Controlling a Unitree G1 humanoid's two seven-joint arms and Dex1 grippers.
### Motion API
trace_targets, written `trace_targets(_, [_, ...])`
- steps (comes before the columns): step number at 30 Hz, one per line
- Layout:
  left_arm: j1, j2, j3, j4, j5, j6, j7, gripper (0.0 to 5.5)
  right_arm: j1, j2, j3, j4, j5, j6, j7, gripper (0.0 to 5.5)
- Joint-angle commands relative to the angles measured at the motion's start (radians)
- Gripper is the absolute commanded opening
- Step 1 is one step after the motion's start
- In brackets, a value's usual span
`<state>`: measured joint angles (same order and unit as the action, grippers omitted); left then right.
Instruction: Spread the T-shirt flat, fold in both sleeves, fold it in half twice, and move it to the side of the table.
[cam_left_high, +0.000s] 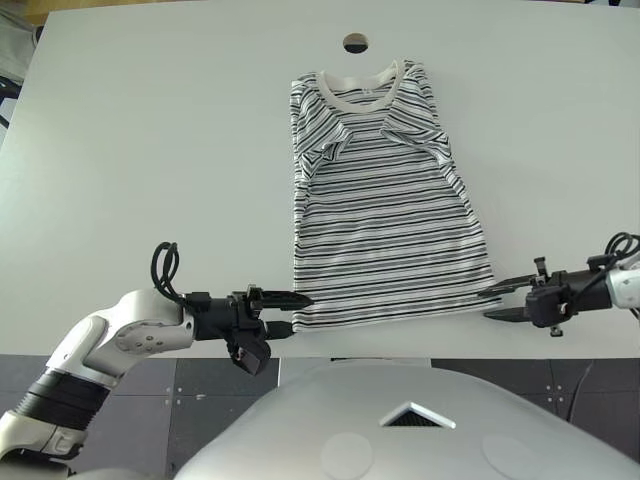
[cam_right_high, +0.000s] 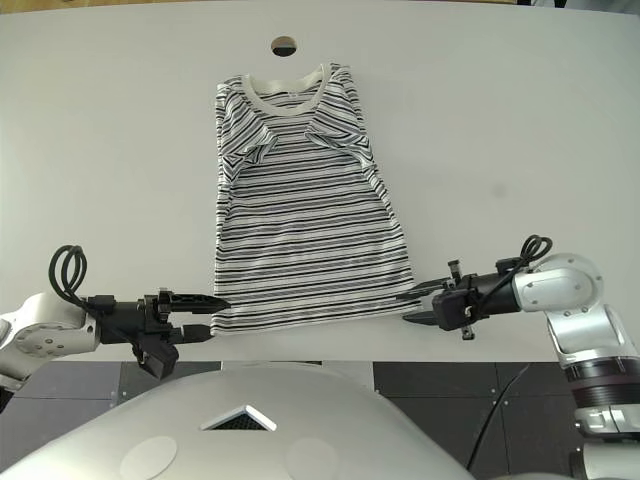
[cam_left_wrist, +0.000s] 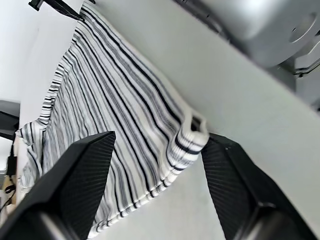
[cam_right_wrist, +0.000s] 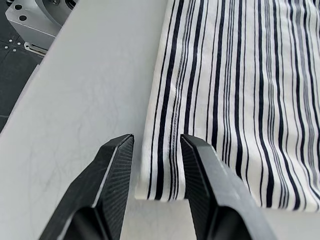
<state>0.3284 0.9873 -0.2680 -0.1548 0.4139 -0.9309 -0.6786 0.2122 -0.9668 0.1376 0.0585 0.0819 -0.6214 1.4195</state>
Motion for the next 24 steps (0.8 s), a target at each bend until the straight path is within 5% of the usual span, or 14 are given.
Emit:
trace_targets(1, [0.007, -0.002, -0.010, 0.038, 0.098, 0.041, 0.003, 3.09, 0.003, -0.052, 0.019, 0.030, -0.041, -0.017, -0.012, 1.71])
trace_targets(9, [0.009, -0.003, -0.050, 0.033, 0.085, 0.049, 0.013, 3.09, -0.070, -0.079, 0.064, 0.152, -0.213, -0.179, -0.133, 1.71])
trace_targets(14, [0.004, -0.005, -0.079, 0.074, 0.091, 0.040, 0.029, 2.19, -0.108, -0.077, 0.096, 0.186, -0.264, -0.250, -0.212, 1.71])
trace_targets(24, [-0.027, -0.023, -0.124, 0.180, 0.158, -0.013, 0.101, 0.55, -0.115, -0.103, 0.168, 0.208, -0.191, -0.253, -0.229, 0.10])
